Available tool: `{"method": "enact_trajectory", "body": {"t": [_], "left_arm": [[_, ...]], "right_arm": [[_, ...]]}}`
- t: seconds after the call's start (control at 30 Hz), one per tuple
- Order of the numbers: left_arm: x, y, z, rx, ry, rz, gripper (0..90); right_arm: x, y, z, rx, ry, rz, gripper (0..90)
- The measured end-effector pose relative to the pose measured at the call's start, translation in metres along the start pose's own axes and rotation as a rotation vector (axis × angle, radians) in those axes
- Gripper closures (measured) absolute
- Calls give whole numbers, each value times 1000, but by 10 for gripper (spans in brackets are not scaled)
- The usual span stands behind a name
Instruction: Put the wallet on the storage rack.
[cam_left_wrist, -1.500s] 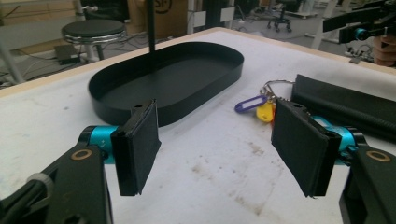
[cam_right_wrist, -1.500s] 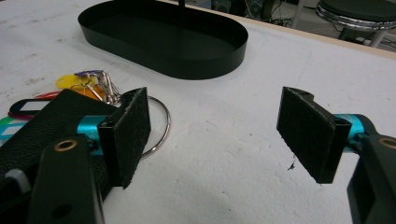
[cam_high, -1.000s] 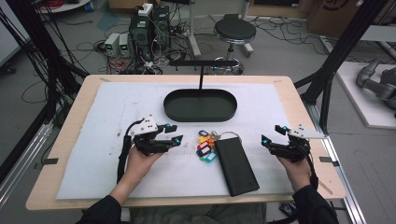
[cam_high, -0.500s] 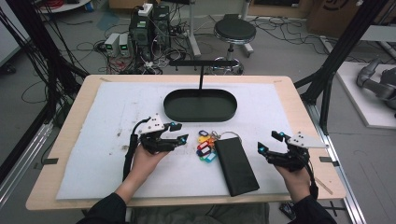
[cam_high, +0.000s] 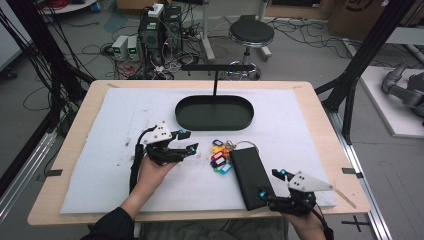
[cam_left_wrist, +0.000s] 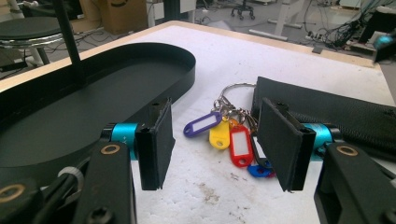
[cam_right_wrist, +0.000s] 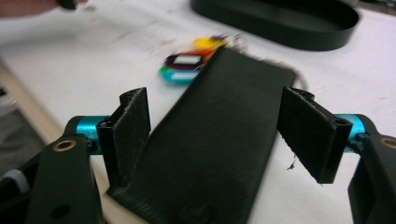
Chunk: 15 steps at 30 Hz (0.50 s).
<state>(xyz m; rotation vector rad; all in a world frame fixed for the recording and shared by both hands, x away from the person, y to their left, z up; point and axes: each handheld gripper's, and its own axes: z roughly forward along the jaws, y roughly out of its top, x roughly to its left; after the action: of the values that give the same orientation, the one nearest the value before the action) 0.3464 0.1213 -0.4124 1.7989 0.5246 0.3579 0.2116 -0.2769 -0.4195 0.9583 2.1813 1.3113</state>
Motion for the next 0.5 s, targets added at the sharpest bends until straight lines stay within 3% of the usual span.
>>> {"method": "enact_trajectory", "body": {"t": [0.13,0.2,0.27,0.33,0.4,0.5], "left_arm": [[1,0,-2,-4,3,0,451],[1,0,-2,-3,5,-1,449],[1,-1,-2,-3,5,0,448],[1,-1,-3,-5,7,-6,447],[1,-1,-4,-4,8,-1,447],[2,-2,-5,-2,13,-6,447]], "right_arm": [[13,-4,2,21,10,-41,267],[25,-9,8,51,22,-93,269],[28,-10,10,62,23,-106,269],[34,-13,16,95,35,-163,273],[36,-13,17,101,32,-177,274],[41,-15,23,133,26,-244,307]]}}
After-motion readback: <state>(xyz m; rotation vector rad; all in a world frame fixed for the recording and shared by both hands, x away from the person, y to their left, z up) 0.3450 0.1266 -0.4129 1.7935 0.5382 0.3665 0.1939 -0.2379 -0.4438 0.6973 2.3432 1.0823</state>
